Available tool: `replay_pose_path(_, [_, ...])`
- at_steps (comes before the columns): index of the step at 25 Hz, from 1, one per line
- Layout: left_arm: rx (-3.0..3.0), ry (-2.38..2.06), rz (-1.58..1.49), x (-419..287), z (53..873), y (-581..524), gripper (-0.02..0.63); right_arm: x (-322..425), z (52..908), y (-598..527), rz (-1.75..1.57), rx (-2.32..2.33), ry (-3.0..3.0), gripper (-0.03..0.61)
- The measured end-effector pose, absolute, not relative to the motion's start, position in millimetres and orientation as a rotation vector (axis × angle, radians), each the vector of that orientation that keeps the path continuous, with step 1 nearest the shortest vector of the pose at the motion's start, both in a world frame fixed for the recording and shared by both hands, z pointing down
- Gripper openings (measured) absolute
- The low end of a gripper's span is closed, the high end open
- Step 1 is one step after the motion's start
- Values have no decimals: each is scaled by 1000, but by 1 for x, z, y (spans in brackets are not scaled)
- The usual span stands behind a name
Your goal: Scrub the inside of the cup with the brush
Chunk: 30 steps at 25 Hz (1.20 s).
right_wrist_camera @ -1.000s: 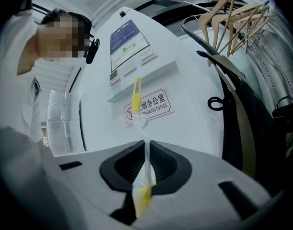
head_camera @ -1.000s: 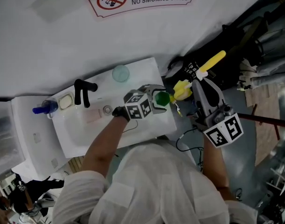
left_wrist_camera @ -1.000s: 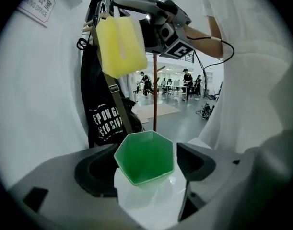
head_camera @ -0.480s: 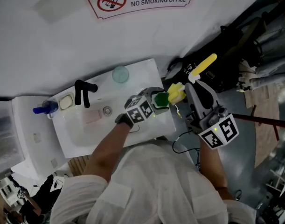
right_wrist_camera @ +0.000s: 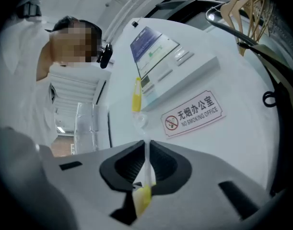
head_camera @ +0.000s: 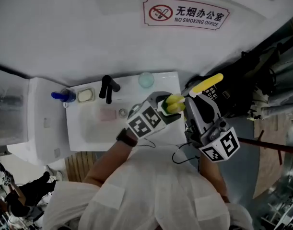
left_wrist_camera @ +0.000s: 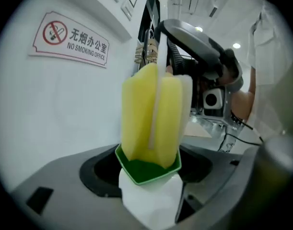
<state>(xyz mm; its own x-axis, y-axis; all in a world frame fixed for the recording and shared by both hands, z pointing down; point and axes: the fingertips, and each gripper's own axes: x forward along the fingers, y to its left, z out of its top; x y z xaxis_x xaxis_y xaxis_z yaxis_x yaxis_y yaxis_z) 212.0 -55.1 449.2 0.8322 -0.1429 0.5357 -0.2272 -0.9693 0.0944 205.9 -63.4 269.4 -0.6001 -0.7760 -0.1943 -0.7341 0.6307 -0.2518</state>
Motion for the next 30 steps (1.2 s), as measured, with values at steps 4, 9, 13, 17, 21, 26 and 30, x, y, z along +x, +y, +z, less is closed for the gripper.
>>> replay_pose_path(4, [2865, -382, 831, 180, 424, -56, 316, 168, 253, -59, -175, -1128, 2621, 32])
replay_pose_path(9, [2892, -489, 818, 139, 396, -60, 313, 124, 251, -56, -173, -1040, 2664, 31])
replay_pose_path(13, [2895, -573, 814, 104, 383, -61, 310, 78, 258, -55, -139, -983, 2748, 29])
replay_pose_path(17, [2889, -636, 831, 67, 374, -55, 310, 36, 264, -50, -123, -936, 2806, 29])
replay_pose_path(21, [2874, -698, 866, 36, 373, -55, 310, 8, 258, -49, -144, -917, 2822, 29])
replay_pose_path(26, [2885, -710, 941, 4, 383, -49, 310, -18, 217, -32, -81, -878, 2724, 29])
replay_pose_path(30, [2881, -735, 881, -20, 379, -45, 311, -40, 212, -25, -76, -837, 2710, 29])
